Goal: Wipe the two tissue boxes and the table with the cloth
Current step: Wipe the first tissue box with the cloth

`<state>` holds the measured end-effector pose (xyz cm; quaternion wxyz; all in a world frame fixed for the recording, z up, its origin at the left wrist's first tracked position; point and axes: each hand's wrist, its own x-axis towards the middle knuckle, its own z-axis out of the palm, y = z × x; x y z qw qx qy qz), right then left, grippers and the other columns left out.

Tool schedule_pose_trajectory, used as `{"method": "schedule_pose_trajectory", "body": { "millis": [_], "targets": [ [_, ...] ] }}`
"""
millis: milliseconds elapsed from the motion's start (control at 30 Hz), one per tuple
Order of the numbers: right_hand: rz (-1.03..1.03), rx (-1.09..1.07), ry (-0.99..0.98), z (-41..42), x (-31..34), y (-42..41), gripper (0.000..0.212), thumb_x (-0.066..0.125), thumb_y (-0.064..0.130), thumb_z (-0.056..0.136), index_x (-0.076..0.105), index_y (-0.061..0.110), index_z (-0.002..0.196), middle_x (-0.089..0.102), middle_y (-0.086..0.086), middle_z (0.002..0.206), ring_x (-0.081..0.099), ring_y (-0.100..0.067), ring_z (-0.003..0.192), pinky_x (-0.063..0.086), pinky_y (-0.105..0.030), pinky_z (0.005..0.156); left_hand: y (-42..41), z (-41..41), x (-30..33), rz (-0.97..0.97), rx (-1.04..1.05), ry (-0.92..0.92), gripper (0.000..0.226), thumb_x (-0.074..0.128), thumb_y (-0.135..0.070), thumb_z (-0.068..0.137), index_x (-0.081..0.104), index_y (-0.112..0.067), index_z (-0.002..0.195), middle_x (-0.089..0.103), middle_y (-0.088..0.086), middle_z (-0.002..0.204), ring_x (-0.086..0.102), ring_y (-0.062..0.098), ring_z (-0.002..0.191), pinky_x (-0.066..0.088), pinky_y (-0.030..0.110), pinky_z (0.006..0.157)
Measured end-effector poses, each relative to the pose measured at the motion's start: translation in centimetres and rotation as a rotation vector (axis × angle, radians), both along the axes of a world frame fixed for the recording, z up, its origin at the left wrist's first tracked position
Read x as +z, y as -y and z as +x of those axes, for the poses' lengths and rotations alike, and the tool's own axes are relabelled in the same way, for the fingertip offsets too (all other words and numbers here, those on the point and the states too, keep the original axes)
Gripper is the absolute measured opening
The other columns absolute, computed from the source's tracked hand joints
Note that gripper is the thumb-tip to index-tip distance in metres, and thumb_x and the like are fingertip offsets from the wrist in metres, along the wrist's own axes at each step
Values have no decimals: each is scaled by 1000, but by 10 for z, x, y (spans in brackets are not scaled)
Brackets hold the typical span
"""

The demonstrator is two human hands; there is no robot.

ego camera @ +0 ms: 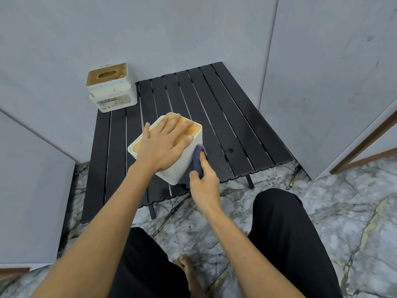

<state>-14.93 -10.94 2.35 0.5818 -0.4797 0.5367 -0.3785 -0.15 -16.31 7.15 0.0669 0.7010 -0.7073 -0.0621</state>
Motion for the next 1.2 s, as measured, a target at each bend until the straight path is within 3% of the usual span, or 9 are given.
{"method": "schedule_pose_trajectory", "body": {
  "millis": [133, 267, 433, 567, 733, 833, 933, 1067, 1200],
  "targets": [
    [-37, 33, 37, 0, 2, -9, 63, 43, 3, 94, 34, 28, 152, 52, 24, 98, 54, 2, 65, 52, -26, 65, 2, 0, 5, 34, 11, -47, 62, 16, -61, 90, 27, -53, 150, 13, -19, 166, 6, 11, 154, 3, 60, 119],
    [-109, 19, 67, -4, 14, -8, 65, 43, 1, 92, 38, 31, 149, 61, 7, 106, 52, 5, 63, 45, -16, 55, 6, 8, 21, 174, -22, -124, 66, 30, -54, 84, 30, -52, 151, 11, -18, 167, 4, 7, 153, 10, 54, 118],
    [-157, 38, 15, -12, 25, 23, 64, 42, 3, 92, 38, 31, 149, 54, 20, 124, 54, 20, 87, 44, -4, 71, -7, 34, 24, 167, -112, -289, 65, 43, -77, 80, 39, -59, 143, 19, -23, 164, 9, 6, 153, 22, 49, 122],
    [-149, 84, -55, -11, 22, 48, 63, 41, 6, 92, 36, 32, 150, 52, 11, 142, 57, -1, 86, 47, -15, 73, -12, 31, 12, 49, -97, -173, 60, 34, -80, 82, 36, -65, 140, 22, -21, 164, 8, 11, 155, 18, 54, 122],
    [-73, 118, -88, -14, 14, 49, 62, 39, 6, 94, 38, 35, 149, 60, 10, 116, 61, -17, 80, 48, -20, 62, -10, 25, 4, -10, -40, -81, 56, 22, -76, 91, 32, -63, 145, 23, -21, 163, 9, 12, 154, 20, 53, 118],
    [-26, 125, -85, -13, 11, 39, 60, 39, 6, 95, 39, 33, 149, 62, 2, 118, 54, -9, 67, 41, -11, 51, -10, 20, 0, -31, 2, -41, 53, 19, -72, 94, 28, -64, 146, 22, -21, 164, 9, 12, 154, 20, 52, 118],
    [21, 123, -53, -9, 9, 22, 60, 39, 5, 96, 38, 32, 149, 63, -3, 113, 54, -3, 58, 43, -13, 49, -11, 17, -1, -71, 27, -44, 55, 18, -71, 94, 31, -62, 146, 25, -20, 163, 11, 14, 154, 22, 53, 117],
    [28, 123, -20, -5, 13, -1, 59, 39, 7, 96, 38, 33, 149, 57, 4, 123, 60, -5, 87, 46, -10, 59, -13, 15, -4, -99, 53, -48, 52, 23, -68, 96, 34, -61, 146, 27, -20, 162, 15, 14, 154, 26, 55, 117],
    [-13, 102, 51, -9, 29, 0, 58, 40, 2, 96, 41, 30, 147, 54, 22, 98, 59, 0, 82, 46, -7, 60, -12, 15, -4, -115, 53, -73, 52, 25, -69, 94, 38, -61, 144, 30, -21, 161, 17, 13, 153, 28, 55, 117]
  ]
}}
